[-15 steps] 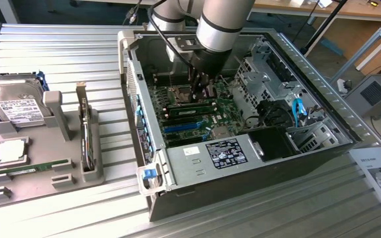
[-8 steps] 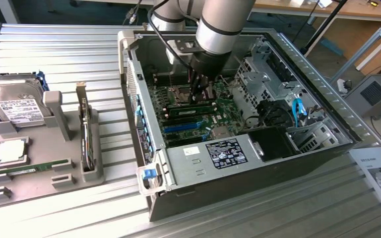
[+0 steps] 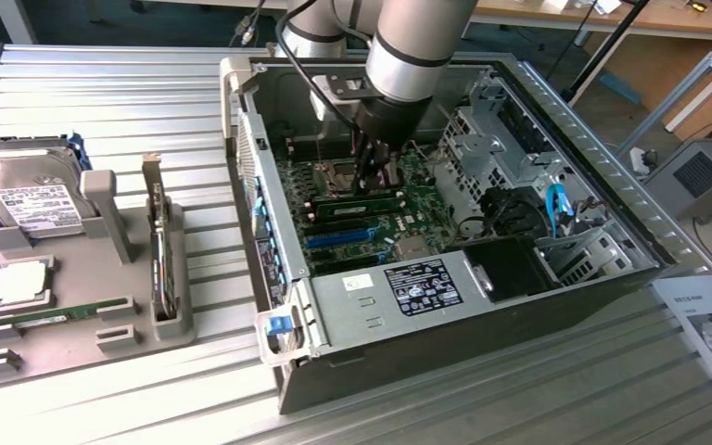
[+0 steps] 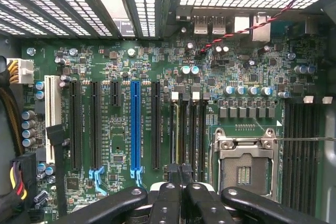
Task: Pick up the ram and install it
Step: 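Press down the ram until it locks into place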
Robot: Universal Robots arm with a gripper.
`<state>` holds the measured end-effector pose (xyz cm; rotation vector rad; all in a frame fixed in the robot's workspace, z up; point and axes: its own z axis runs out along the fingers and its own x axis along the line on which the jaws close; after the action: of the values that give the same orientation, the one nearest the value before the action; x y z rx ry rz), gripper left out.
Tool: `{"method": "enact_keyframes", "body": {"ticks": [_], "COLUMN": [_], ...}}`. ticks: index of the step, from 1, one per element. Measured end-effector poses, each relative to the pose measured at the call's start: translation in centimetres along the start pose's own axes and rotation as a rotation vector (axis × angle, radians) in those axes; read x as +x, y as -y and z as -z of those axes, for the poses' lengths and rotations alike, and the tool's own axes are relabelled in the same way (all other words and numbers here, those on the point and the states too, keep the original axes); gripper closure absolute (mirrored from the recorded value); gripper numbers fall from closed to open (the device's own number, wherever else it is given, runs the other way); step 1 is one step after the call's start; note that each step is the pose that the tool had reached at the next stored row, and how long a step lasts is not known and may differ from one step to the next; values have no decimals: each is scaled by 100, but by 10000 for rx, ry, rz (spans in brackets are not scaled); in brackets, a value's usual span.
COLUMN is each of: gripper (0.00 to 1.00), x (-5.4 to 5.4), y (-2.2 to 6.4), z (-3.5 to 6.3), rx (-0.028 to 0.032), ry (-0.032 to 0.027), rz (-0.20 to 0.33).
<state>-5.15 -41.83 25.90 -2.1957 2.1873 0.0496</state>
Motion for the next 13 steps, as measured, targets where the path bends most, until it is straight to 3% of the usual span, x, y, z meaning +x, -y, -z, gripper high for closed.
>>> {"method": "enact_keyframes", "body": {"ticks": [13], "gripper": [89], "x": [4], "y": [0], "z": [-72], "rx": [0], "ry": [-2], "rz": [0]}}
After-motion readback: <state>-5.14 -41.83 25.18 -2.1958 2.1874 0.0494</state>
